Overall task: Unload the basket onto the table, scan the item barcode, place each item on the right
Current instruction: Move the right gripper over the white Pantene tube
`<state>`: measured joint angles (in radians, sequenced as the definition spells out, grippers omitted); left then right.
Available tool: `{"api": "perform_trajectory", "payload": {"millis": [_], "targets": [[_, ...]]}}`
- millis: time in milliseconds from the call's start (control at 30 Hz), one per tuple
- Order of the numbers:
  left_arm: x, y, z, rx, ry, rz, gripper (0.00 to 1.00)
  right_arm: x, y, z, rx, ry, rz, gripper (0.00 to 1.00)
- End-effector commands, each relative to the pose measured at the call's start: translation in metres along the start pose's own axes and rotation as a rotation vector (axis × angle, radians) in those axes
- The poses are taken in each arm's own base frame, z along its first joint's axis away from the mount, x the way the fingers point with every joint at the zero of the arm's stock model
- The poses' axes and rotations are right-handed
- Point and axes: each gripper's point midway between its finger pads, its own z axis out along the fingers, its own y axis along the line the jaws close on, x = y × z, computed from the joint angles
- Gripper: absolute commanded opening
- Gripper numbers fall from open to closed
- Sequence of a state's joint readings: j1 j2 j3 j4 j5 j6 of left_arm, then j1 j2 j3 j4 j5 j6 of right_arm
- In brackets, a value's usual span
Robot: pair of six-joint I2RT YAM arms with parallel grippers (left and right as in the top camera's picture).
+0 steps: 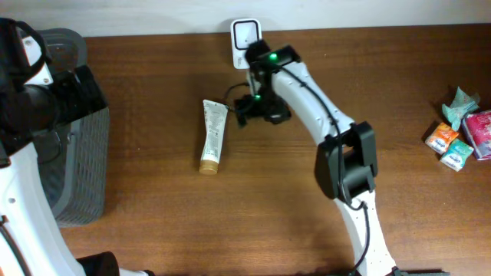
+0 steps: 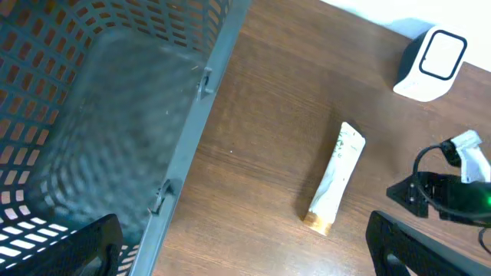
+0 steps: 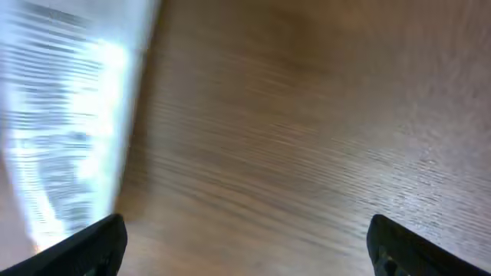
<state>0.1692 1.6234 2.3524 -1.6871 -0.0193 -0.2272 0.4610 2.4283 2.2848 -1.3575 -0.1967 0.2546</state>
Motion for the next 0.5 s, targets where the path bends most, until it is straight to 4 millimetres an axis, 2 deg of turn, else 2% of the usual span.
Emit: {"api": "perform_trajectory", "payload": {"millis": [0,167,233,267,300,400,467], "targets": [[0.000,0.002,-0.002,-0.004,-0.007,0.009,0.99,-0.013,0.030,-0.044,0.137,-0.173,-0.020,0.89],[0.000,0.002,-0.002,-0.005,-0.007,0.009,0.99,-0.013,0.097,-0.024,0.251,-0.363,-0.007,0.89],[0.000,0.002,-0.002,-0.005,-0.007,0.009,0.99,-0.013,0.109,-0.013,0.343,-0.445,-0.058,0.89],[0.000,0.002,-0.002,-0.005,-0.006,0.009,0.99,-0.010,0.117,0.002,0.345,-0.456,-0.078,0.87],[0.000,0.002,-0.002,-0.005,-0.007,0.009,0.99,-0.008,0.120,0.016,0.341,-0.459,-0.088,0.86],[0.000,0.002,-0.002,-0.005,-0.007,0.009,0.99,-0.004,0.107,0.047,0.380,-0.439,-0.092,0.81],[0.000,0.002,-0.002,-0.005,-0.007,0.009,0.99,0.003,0.097,0.062,0.413,-0.407,-0.098,0.68]]}}
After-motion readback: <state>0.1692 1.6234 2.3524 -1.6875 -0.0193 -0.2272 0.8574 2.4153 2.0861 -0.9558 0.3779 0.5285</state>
